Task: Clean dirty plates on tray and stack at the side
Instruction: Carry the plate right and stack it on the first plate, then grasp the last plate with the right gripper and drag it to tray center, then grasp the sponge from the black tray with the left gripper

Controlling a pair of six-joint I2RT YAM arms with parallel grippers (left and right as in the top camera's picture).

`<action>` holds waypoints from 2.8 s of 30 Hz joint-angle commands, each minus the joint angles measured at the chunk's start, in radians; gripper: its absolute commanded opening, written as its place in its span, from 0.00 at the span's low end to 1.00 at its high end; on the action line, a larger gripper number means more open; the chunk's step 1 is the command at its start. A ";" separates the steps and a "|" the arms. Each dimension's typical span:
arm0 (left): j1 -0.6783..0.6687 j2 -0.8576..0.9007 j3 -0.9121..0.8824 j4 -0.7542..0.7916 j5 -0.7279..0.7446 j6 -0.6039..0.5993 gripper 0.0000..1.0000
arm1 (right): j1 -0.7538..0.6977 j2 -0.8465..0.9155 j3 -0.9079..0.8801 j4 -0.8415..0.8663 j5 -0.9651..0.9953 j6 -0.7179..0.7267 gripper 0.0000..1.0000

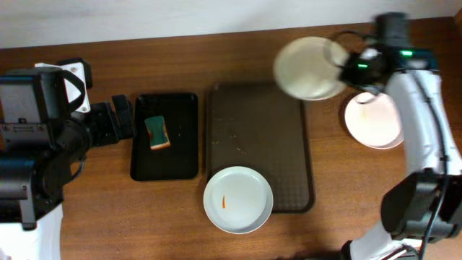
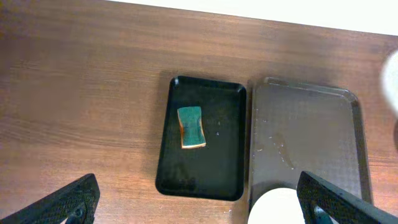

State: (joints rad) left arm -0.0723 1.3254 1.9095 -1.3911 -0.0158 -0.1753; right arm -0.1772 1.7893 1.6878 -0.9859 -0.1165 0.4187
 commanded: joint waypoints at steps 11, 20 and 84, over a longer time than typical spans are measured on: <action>0.003 -0.016 0.005 0.003 -0.010 0.013 1.00 | -0.473 0.047 -0.409 0.246 -0.121 0.013 0.52; 0.003 -0.016 0.005 0.009 -0.010 0.013 1.00 | -0.192 -0.198 -0.373 0.101 -0.348 -0.206 0.54; 0.002 0.567 -0.373 0.305 0.018 -0.127 0.54 | 0.314 0.047 -0.600 0.396 0.041 -0.193 0.04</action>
State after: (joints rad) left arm -0.0715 1.7916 1.6039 -1.1614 -0.0189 -0.2481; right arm 0.1398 1.8278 1.0866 -0.5915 -0.0887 0.2279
